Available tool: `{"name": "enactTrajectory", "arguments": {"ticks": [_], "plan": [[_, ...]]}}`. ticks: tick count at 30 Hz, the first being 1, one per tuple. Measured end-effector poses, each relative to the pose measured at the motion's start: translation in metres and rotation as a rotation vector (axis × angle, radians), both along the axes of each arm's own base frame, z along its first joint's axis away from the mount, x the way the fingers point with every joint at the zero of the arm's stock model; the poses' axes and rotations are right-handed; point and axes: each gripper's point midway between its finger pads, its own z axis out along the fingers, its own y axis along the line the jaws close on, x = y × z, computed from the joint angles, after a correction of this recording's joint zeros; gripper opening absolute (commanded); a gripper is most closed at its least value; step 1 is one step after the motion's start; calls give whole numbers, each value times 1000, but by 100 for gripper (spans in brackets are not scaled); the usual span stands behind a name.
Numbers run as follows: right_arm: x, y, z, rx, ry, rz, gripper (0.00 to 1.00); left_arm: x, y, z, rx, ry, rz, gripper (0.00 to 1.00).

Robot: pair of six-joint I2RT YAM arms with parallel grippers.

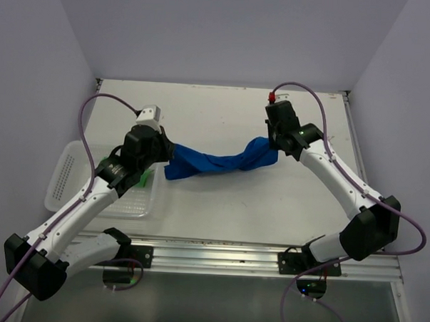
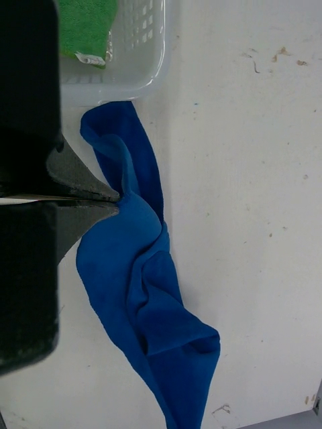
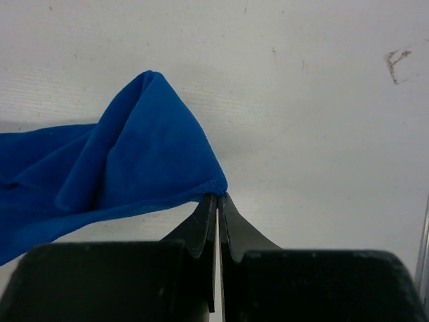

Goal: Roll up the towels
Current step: Flatten the towel

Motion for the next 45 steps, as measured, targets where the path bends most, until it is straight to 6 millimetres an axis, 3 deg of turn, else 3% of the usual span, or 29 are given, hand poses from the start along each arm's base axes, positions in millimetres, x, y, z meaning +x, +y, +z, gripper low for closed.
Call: {"name": "enactTrajectory", "arguments": {"ticks": [3, 5, 12, 15, 19, 28, 32, 35, 38, 39, 40, 43, 45], "plan": [[0, -9, 9, -41, -9, -21, 0, 1, 3, 6, 8, -6, 16, 0], [3, -15, 25, -65, -38, -43, 0, 4, 7, 21, 15, -32, 36, 0], [12, -43, 83, -111, -158, -135, 0, 15, 29, 105, -13, -199, 160, 0], [13, -59, 95, -138, -173, -179, 0, 13, 36, 130, -33, -250, 194, 0], [13, -71, 98, -146, -172, -207, 0, 14, 39, 142, -42, -266, 214, 0], [11, -66, 94, -118, -146, -175, 0, 20, 28, 121, -32, -218, 181, 0], [9, -53, 88, -54, -142, -114, 0, 18, 27, 95, -12, -177, 167, 0], [-6, -42, 66, 0, -99, -47, 0, 13, 29, 62, 11, -123, 169, 0], [-23, -30, 30, 47, -24, 23, 0, 7, 31, 26, 40, -59, 165, 0], [-30, -25, 13, 61, 20, 49, 2, 5, 31, 14, 51, -35, 161, 0], [-37, -20, -5, 73, 65, 76, 18, 3, 31, 3, 60, -14, 156, 0], [-64, -3, -50, 130, 203, 154, 45, -3, 33, -19, 78, 33, 154, 0], [-78, 5, -64, 173, 256, 180, 50, -5, 34, -24, 81, 43, 155, 0]]}}
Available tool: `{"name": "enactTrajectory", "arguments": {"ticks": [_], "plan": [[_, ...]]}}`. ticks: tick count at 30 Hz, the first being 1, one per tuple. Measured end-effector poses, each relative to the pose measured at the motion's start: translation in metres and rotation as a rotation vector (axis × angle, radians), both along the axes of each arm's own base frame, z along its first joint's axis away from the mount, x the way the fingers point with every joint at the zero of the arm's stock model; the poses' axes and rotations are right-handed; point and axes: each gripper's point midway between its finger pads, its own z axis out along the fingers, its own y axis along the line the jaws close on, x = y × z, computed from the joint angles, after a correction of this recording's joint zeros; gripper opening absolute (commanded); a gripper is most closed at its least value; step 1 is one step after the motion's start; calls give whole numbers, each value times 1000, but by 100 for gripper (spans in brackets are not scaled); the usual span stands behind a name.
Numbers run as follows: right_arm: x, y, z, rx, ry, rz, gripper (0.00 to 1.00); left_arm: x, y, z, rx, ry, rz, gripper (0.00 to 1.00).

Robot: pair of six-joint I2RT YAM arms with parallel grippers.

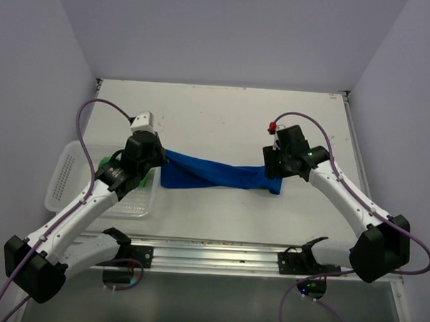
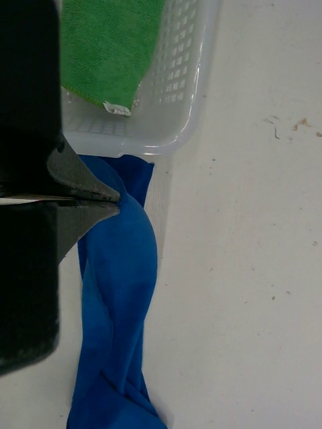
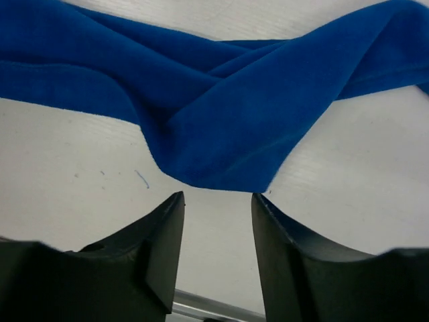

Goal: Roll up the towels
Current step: Flatten the towel

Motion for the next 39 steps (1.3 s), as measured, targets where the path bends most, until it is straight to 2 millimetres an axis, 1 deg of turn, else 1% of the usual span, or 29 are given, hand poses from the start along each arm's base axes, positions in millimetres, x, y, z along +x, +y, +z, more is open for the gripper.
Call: {"name": "enactTrajectory", "arguments": {"ticks": [2, 4, 7, 8, 10, 11, 12, 16, 18, 20, 22, 26, 31, 35, 39], "plan": [[-6, 5, -1, 36, 9, 6, 52, 0, 0, 0, 0, -2, 0, 0], [-7, 7, 8, 72, -17, -12, 52, 1, 1, 1, 2, -4, 5, 0], [-4, 6, 23, 114, -70, -73, 47, 1, 3, 0, 8, -5, 14, 0], [-3, 4, 25, 123, -84, -104, 43, 1, 4, 0, 11, -6, 19, 0], [0, -3, 26, 142, -102, -180, 40, 1, 6, 0, 18, -4, 26, 0], [0, -9, 22, 150, -108, -229, 40, 1, 7, -1, 23, -2, 32, 0], [-1, -17, 16, 154, -101, -283, 37, 0, 9, -2, 31, -1, 41, 0], [-12, -53, -15, 148, -42, -487, 33, -1, 20, -4, 67, 6, 83, 0], [-14, -65, -25, 154, -18, -556, 33, -2, 23, -4, 75, 7, 92, 0], [-18, -70, -35, 172, 13, -598, 33, -3, 24, -3, 78, 5, 97, 0], [-19, -68, -45, 199, 45, -612, 35, -4, 25, -3, 78, 3, 99, 0], [-22, -55, -71, 251, 117, -613, 40, -4, 25, -3, 78, 4, 97, 0], [-24, -44, -96, 286, 190, -614, 40, -4, 23, -3, 72, 7, 88, 0], [-19, -40, -106, 295, 208, -611, 39, -4, 23, -3, 70, 7, 85, 0], [-14, -40, -111, 295, 206, -609, 38, -5, 22, -3, 67, 9, 80, 0]]}}
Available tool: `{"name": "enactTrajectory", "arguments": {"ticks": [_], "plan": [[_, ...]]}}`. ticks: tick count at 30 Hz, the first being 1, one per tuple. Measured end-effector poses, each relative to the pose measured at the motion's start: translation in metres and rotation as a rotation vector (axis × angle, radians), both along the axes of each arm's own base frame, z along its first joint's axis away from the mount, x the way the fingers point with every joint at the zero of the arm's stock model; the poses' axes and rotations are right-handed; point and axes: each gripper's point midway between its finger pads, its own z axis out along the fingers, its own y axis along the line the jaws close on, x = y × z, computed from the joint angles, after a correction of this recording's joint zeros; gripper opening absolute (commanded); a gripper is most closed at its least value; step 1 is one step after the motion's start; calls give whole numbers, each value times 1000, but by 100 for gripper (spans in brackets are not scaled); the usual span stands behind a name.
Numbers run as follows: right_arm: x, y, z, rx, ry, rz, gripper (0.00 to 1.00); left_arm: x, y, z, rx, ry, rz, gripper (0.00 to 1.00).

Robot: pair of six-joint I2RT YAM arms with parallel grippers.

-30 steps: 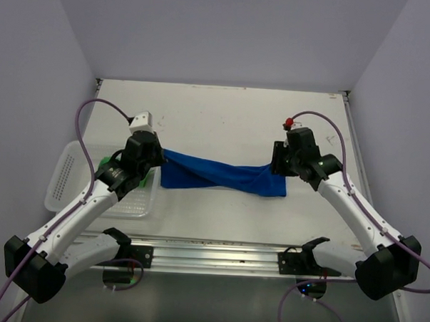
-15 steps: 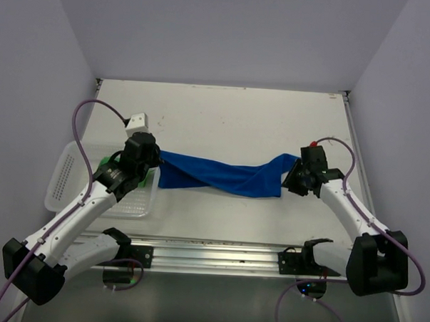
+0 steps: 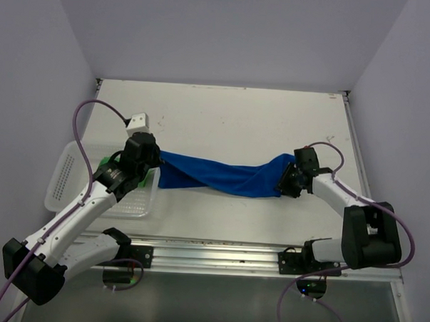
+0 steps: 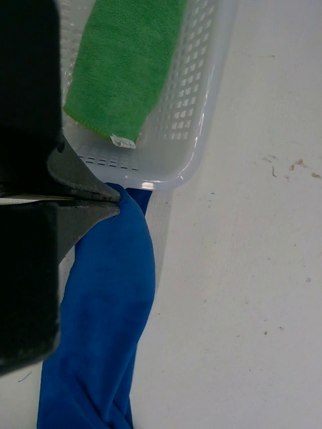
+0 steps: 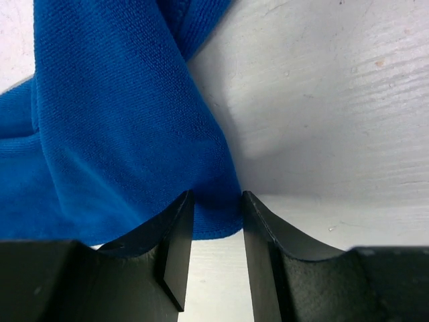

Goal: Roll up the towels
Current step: Flatten the towel

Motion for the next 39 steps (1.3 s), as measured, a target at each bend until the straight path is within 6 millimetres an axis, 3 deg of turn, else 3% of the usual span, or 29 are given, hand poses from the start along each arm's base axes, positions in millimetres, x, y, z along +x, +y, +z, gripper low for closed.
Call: {"name": "enactTrajectory", "arguments": {"ticks": [3, 8, 13, 16, 20, 23, 26, 28, 31, 36, 39], "plan": [[0, 0, -5, -4, 11, 5, 33, 0, -1, 0, -3, 2, -5, 0], [1, 0, -10, -11, 23, 16, 10, -1, -3, 0, -9, 5, -15, 0], [0, -7, 0, -46, 8, 20, 5, -1, -4, -1, -10, 6, -18, 0], [10, -16, 29, -104, -41, 27, 1, 0, -7, 1, -13, 1, -37, 0], [34, -25, 85, -219, -159, 57, 1, 2, -19, 6, -27, -22, -115, 0], [51, -13, 122, -307, -214, 131, 1, 3, -28, 8, -38, -37, -167, 0], [69, 19, 136, -387, -214, 252, 1, 2, -33, 5, -42, -39, -203, 0], [79, 43, 126, -423, -185, 327, 2, 1, -35, 1, -44, -34, -216, 0], [88, 70, 90, -502, -97, 428, 3, -3, -35, -6, -46, -24, -225, 0], [69, 94, 15, -627, 94, 585, 15, -9, -32, -15, -44, -9, -222, 0], [61, 102, 5, -656, 114, 633, 26, -11, -31, -19, -42, 1, -221, 0]]}}
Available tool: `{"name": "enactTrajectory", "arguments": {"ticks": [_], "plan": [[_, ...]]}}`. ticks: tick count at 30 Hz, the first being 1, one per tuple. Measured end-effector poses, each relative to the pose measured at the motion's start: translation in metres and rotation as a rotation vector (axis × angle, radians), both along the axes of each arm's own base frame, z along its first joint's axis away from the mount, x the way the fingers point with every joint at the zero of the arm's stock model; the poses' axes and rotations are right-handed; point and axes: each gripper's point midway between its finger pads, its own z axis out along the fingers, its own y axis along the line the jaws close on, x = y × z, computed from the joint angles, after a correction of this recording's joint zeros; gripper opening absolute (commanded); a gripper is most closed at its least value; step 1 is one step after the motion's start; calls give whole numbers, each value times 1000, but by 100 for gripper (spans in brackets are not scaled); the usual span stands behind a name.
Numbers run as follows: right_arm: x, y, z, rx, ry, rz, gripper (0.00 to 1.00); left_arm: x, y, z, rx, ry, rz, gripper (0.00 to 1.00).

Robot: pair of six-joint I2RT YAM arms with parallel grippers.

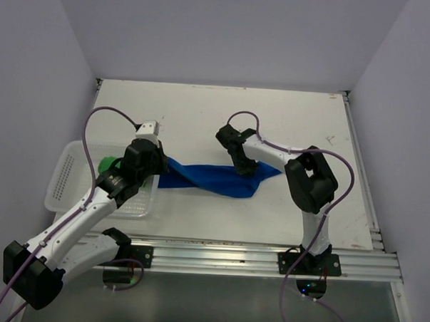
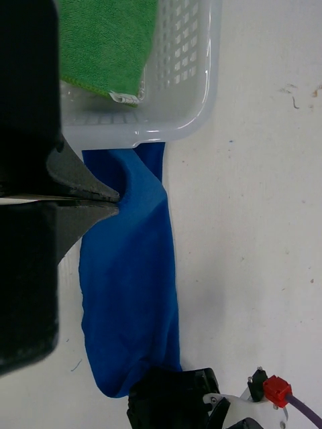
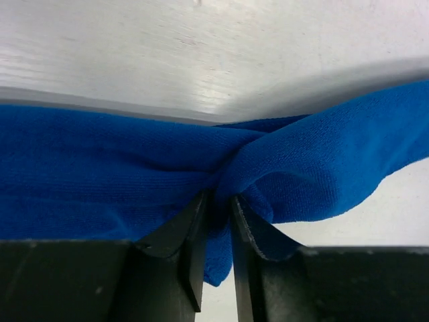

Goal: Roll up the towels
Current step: Flatten the towel

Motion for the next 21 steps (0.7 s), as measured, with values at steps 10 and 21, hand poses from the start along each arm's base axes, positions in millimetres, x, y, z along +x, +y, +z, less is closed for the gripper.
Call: {"name": "enactTrajectory", "arguments": {"ticks": [10, 21], "plan": [[8, 23, 28, 163, -63, -19, 49, -1, -1, -6, -8, 19, 10, 0], [16, -41, 89, 508, -259, -374, 42, -2, 0, -12, -7, 32, 13, 0]]}}
